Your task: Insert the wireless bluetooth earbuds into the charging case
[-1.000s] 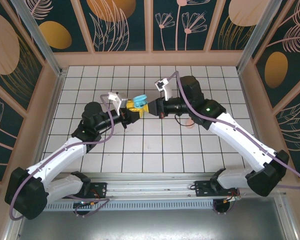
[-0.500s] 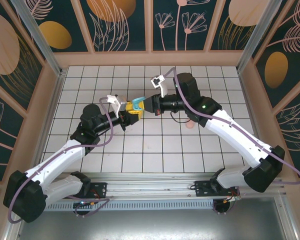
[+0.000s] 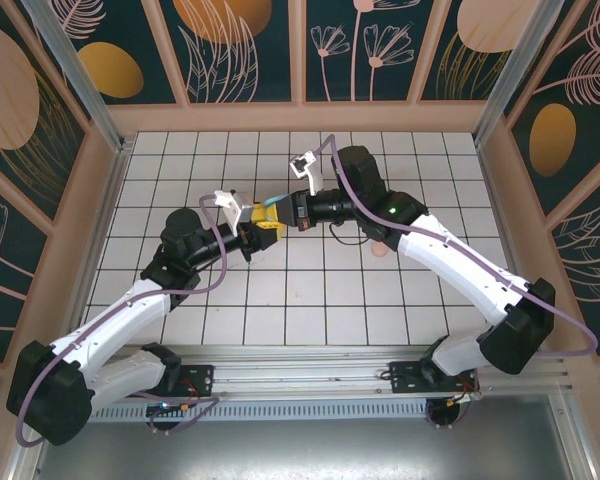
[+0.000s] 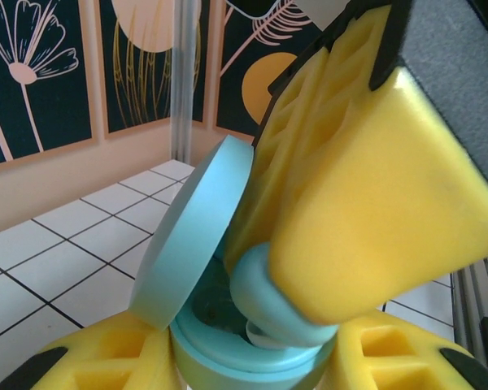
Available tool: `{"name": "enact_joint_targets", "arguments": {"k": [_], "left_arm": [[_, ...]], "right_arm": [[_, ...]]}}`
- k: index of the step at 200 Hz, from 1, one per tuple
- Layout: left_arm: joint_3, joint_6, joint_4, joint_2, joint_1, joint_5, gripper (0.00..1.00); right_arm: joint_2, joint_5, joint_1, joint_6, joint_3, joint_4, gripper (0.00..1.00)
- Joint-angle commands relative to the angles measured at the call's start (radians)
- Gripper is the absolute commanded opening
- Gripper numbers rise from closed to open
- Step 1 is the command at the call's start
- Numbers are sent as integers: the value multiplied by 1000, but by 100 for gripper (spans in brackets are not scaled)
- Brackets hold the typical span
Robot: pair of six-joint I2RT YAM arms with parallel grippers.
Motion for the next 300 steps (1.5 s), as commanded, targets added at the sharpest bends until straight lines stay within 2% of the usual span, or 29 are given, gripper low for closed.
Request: {"name": "enact_joint_targets", "arguments": {"k": [1,65,99,139,175,221,264,300], "left_arm": [[1,24,39,-13,-5,2,0],[7,31,27,-17,-6,-12,0],[6,31,24,-19,-5,-16,0],[4,31,15,-25,-5,-20,0],[1,35,8,-28,-5,-27,0],[-5,45,16,-28,-5,-33,0],[-2,47,18,-30,-5,-36,0],[-5,53,13,-42,-5,-44,0]], "right_arm": [[13,3,12,19,34,16,7],[26,127,20,-33,60,-113,10],[49,139,34,-51,82,-146,14],[60,140,44,-57,91,-153,14],[58,114,44,-26,91,-128,10],[45,49,44,23,93,-91,10],[62,64,45,19,87,-134,10],[73,130,50,-4,119,-206,15]]}}
